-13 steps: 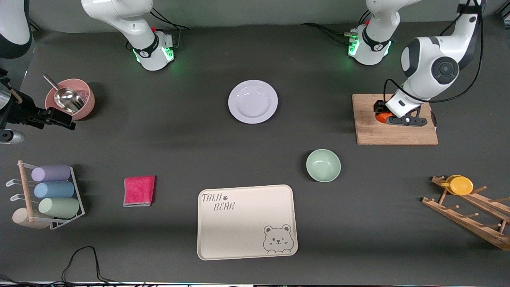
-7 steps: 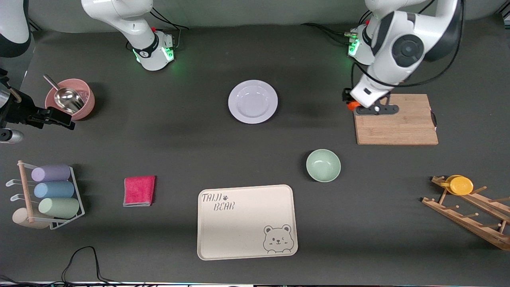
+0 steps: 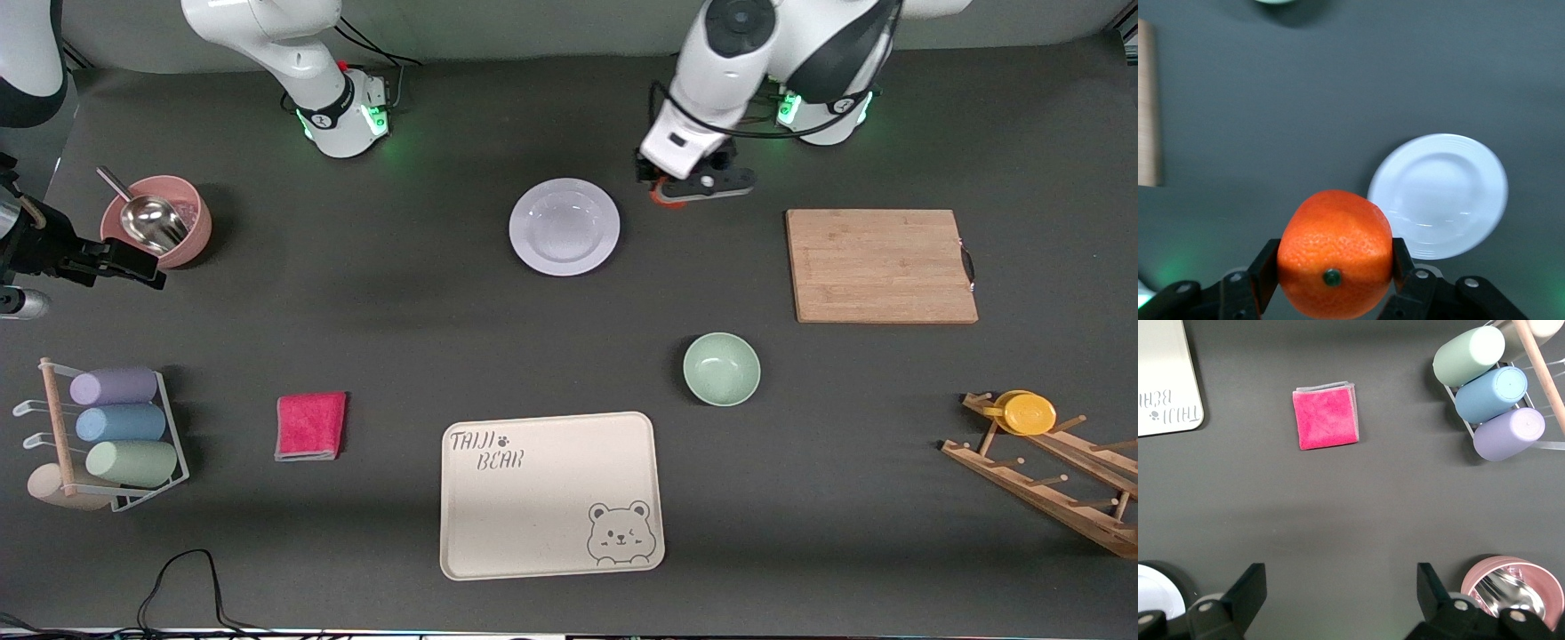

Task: Place orange and plate with both arms
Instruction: 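Lift the orange and carry it over the white plate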

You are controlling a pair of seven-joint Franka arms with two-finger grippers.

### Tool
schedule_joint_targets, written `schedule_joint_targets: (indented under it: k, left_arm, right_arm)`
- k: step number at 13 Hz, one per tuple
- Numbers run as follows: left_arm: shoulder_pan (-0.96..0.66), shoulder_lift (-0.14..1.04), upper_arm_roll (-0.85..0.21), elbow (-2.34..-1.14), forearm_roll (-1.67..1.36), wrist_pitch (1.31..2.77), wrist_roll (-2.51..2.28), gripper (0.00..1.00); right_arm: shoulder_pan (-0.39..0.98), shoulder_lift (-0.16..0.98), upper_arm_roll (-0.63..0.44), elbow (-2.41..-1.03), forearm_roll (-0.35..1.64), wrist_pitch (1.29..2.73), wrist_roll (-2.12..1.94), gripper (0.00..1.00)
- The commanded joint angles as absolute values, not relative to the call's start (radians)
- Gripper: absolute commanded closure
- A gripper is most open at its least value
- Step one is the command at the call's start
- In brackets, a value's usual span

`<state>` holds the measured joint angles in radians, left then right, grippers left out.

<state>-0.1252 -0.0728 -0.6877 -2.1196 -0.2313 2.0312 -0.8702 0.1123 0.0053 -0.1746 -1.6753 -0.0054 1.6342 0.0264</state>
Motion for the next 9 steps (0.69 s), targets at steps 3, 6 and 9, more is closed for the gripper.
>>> schedule_joint_targets:
  k: [3, 6, 9]
  left_arm:
    - [-0.29, 0.232, -0.713, -2.042, -0.002, 2.253, -1.191, 0.72]
    - [-0.371, 0.443, -0.704, -1.944, 0.222, 2.264, -1.369, 0.72]
    - [-0.397, 0.535, -0.703, -1.919, 0.317, 2.302, -1.425, 0.72]
  right_arm:
    - [0.112, -0.011, -0.176, -1.684, -0.012, 1.64, 0.038, 0.0]
    - [0.112, -0.011, -0.178, -1.686, -0.012, 1.641, 0.038, 0.0]
    - [0.112, -0.009, -0.178, -1.686, -0.012, 1.643, 0.038, 0.0]
